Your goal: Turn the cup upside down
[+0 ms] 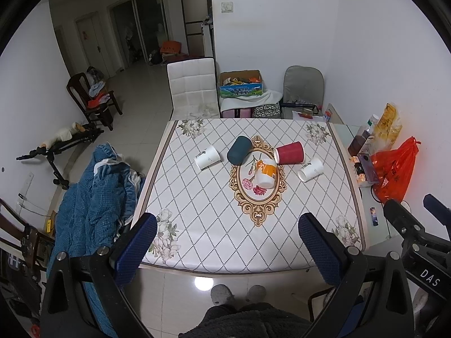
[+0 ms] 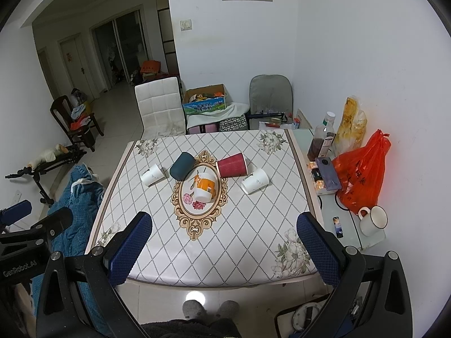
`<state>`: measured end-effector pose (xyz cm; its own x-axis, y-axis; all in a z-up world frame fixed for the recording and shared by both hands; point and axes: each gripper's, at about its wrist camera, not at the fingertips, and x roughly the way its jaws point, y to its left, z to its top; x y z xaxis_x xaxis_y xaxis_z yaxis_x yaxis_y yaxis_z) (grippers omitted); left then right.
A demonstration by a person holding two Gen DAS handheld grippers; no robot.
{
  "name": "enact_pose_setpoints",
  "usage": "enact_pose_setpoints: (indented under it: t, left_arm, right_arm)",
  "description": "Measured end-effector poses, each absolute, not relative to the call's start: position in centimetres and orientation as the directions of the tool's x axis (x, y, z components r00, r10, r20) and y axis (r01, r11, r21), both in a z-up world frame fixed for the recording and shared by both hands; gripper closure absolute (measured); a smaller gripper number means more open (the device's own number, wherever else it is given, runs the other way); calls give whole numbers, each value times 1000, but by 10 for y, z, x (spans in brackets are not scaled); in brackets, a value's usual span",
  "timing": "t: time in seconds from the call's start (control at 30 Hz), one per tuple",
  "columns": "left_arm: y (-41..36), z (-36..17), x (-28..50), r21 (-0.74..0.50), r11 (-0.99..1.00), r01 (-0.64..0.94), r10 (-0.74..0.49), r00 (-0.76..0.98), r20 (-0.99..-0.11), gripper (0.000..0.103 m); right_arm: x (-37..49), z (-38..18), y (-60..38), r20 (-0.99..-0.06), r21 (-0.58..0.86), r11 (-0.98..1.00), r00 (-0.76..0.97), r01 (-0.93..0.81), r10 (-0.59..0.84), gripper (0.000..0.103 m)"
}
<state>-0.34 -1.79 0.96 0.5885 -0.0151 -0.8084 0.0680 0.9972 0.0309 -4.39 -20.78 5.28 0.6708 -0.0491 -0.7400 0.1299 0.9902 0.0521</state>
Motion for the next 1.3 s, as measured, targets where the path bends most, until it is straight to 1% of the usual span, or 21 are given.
enact_pose_setpoints:
  t: [0.23,0.43,0.67,0.97,1.3]
  left_arm:
    - [-15,-1,-1,23,997,70,-21,575,-818,0]
    - [-25,-20,13,25,997,71,-19,552,-834,0]
    - [-51,-55,35,38,994,102,-17,492,-871,0]
    - [-100,-97,69,70,984,162,-6,428,-904,0]
    - [-150,-141,121,95,963,252,0,353,-936,0]
  right_arm:
    - [-38,44,-210,-747,60,989,664,132,-43,0]
    - [-29,22,-221,-774,49,986,631,157,-62,0]
    - [-12,-24,-258,-826,38,973,556,230,-99,0]
    - [10,-87,-315,-871,20,952,473,304,-133,0]
    - [38,-158,-355,-920,11,923,365,385,-142,0]
